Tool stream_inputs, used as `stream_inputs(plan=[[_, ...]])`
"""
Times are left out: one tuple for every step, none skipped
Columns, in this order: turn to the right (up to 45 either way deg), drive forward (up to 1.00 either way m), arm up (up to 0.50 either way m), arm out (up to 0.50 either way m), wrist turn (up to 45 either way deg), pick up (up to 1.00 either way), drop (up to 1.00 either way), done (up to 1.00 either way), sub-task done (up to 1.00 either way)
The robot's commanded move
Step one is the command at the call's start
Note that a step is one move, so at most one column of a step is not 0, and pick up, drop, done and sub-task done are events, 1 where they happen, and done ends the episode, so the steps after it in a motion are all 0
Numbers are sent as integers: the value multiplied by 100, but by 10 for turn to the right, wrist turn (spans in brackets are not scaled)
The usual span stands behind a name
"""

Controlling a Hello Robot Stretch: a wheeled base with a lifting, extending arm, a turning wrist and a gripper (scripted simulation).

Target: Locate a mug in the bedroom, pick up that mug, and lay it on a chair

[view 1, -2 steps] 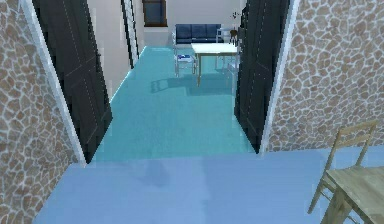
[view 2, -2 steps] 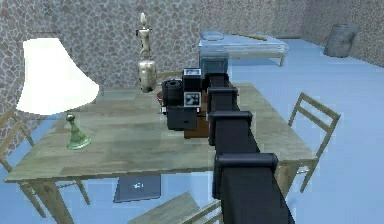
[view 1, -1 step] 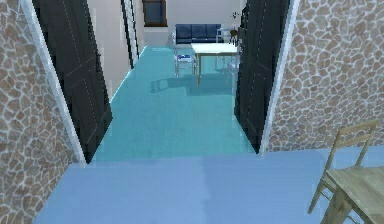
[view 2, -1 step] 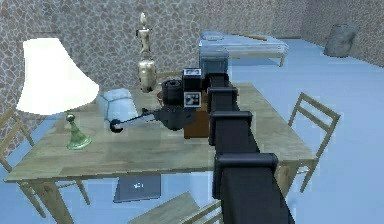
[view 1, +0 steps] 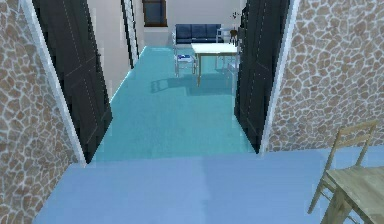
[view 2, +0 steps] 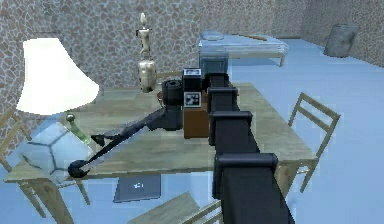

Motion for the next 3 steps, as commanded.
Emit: stream_inputs(plan=[[0,0,0,0,-390,0,0,0,0],[0,0,0,-24,0,0,0,0,0],[450,0,0,0,0,0,0,0,0]])
